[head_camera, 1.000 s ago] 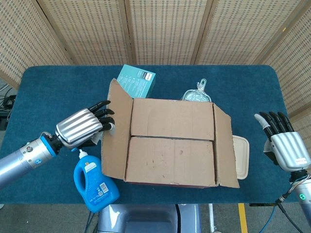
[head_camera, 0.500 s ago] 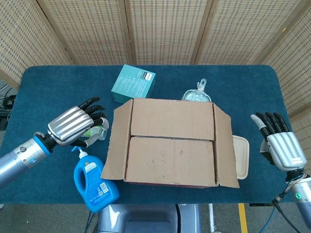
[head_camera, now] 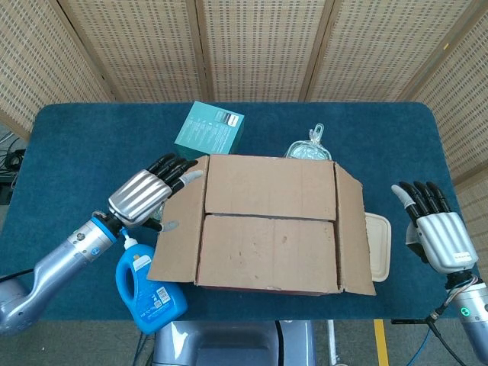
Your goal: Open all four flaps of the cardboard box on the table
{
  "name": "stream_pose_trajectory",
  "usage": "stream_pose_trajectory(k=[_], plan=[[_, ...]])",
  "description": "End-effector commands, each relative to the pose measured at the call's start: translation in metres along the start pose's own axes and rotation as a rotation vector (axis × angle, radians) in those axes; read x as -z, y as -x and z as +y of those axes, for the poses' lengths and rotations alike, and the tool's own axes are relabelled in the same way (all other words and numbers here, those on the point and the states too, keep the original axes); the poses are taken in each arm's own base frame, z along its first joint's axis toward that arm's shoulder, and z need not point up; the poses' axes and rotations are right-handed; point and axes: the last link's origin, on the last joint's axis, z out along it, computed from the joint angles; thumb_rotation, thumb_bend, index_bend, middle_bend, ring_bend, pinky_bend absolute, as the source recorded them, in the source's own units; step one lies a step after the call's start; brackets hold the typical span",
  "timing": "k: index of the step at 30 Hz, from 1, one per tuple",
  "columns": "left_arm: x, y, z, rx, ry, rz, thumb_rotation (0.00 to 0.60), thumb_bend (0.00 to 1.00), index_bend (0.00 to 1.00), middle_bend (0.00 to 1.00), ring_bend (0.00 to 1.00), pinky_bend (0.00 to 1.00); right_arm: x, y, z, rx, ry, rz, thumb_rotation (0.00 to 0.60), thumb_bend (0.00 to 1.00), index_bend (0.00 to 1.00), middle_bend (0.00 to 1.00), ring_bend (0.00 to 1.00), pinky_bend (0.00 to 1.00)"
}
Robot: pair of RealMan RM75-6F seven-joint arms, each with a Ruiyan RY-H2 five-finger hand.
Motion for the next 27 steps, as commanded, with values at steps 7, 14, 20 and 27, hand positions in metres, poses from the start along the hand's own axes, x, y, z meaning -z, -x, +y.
stream_pose_trajectory(k=[7,14,20,27], plan=[[-0.031,0.036,0.020,0.033,-0.033,-0.001,0.513,0.18,0.00,0.00,0.00,0.00,0.002,0.011,0.000,0.008,0.002,0.013,0.600,0.88,0.01,0.08,0.00,0.00],[-0.049,0.044,0.030,0.042,-0.050,0.018,0.514,0.20,0.00,0.00,0.00,0.00,0.002,0.015,-0.002,0.013,-0.008,0.018,0.600,0.88,0.01,0.08,0.00,0.00],[-0.056,0.042,0.033,0.057,-0.059,0.034,0.513,0.21,0.00,0.00,0.00,0.00,0.003,0.016,0.000,0.014,-0.004,0.022,0.600,0.88,0.01,0.08,0.00,0.00],[-0.068,0.045,0.039,0.071,-0.064,0.015,0.513,0.21,0.00,0.00,0.00,0.00,0.004,0.015,0.003,0.011,0.005,0.025,0.600,0.87,0.01,0.08,0.00,0.00]])
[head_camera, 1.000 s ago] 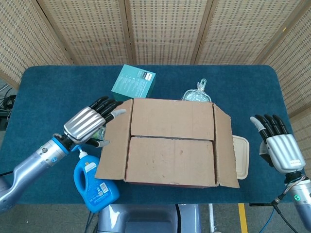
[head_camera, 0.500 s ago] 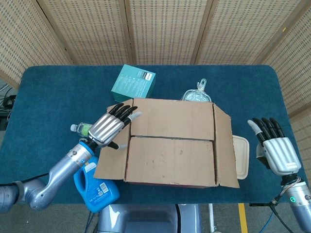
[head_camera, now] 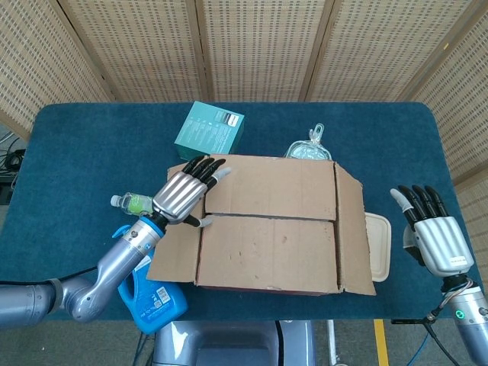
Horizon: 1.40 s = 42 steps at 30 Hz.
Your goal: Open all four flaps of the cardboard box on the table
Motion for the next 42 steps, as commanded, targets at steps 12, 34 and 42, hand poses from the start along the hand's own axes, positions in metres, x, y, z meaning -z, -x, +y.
stream_pose_trajectory(k=[12,34,42], plan=[[-0.021,0.007,0.012,0.005,-0.014,-0.024,0.513,0.22,0.00,0.00,0.00,0.00,0.004,-0.001,0.008,-0.005,0.023,0.006,0.600,0.87,0.01,0.08,0.00,0.00],[-0.037,0.010,0.018,-0.025,-0.040,0.012,0.514,0.23,0.00,0.00,0.00,0.00,0.010,-0.005,0.017,-0.015,0.050,0.022,0.600,0.87,0.01,0.08,0.00,0.00],[-0.036,-0.002,0.014,-0.005,-0.044,0.092,0.514,0.24,0.00,0.00,0.00,0.00,0.010,-0.006,0.017,-0.018,0.050,0.028,0.600,0.87,0.01,0.08,0.00,0.00]])
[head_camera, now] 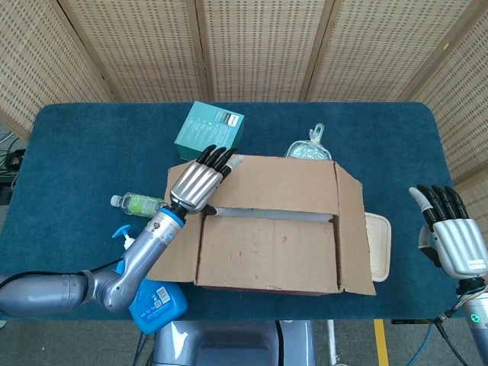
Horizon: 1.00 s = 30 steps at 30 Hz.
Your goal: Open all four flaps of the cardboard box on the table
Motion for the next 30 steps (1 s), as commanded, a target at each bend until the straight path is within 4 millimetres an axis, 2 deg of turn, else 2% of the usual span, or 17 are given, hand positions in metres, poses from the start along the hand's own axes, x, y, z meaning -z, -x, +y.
stream_pose_trajectory(k=[1,7,18,25,30], plan=[[0.000,-0.007,-0.002,0.009,0.000,0.038,0.514,0.24,0.00,0.00,0.00,0.00,0.000,0.000,0.000,-0.001,-0.003,0.000,0.600,0.87,0.01,0.08,0.00,0.00],[-0.002,-0.024,-0.009,-0.005,0.004,0.138,0.513,0.24,0.00,0.00,0.00,0.00,-0.001,0.000,-0.001,-0.002,-0.005,-0.002,0.600,0.87,0.01,0.08,0.00,0.00],[-0.038,-0.054,-0.026,-0.085,-0.044,0.226,0.515,0.24,0.00,0.00,0.00,0.00,0.002,-0.003,0.000,0.001,0.005,0.000,0.600,0.87,0.01,0.08,0.00,0.00],[-0.060,-0.062,-0.031,-0.132,-0.087,0.243,0.514,0.23,0.00,0.00,0.00,0.00,0.003,-0.005,0.002,0.001,0.009,-0.001,0.600,0.87,0.01,0.08,0.00,0.00],[-0.077,-0.058,-0.033,-0.173,-0.121,0.228,0.512,0.23,0.00,0.00,0.00,0.00,0.003,-0.006,0.003,0.001,0.012,-0.001,0.600,0.87,0.01,0.08,0.00,0.00]])
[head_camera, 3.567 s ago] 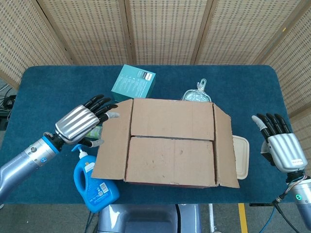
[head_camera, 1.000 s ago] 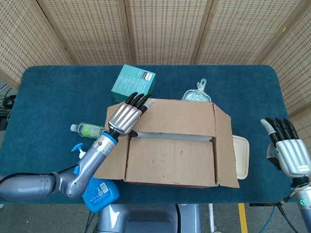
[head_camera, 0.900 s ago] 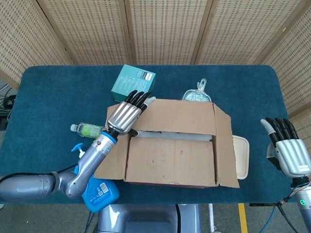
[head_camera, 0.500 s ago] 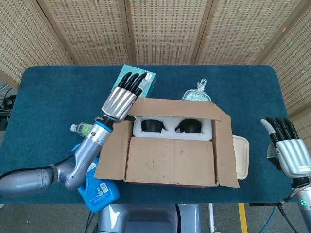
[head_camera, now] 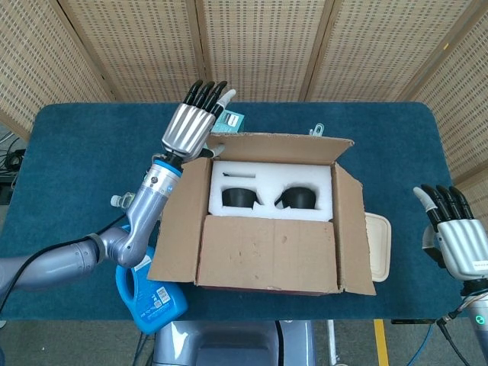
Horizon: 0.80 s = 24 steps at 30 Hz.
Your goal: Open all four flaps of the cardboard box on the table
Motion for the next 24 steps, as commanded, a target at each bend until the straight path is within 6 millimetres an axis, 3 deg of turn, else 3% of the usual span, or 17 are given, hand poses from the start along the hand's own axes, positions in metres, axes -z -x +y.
stream_pose_trajectory(k=[1,12,24], plan=[[-0.010,0.007,0.004,-0.025,-0.015,-0.019,0.513,0.22,0.00,0.00,0.00,0.00,0.000,0.000,0.000,0.000,0.000,0.000,0.600,0.87,0.01,0.08,0.00,0.00],[-0.029,0.025,-0.002,-0.107,-0.093,-0.030,0.514,0.22,0.00,0.00,0.00,0.00,0.003,-0.002,0.003,0.003,0.017,-0.002,0.600,0.87,0.01,0.08,0.00,0.00],[-0.023,-0.003,-0.022,-0.079,-0.097,0.002,0.514,0.22,0.00,0.00,0.00,0.00,0.001,-0.002,-0.005,0.003,-0.006,-0.006,0.600,0.87,0.01,0.08,0.00,0.00]])
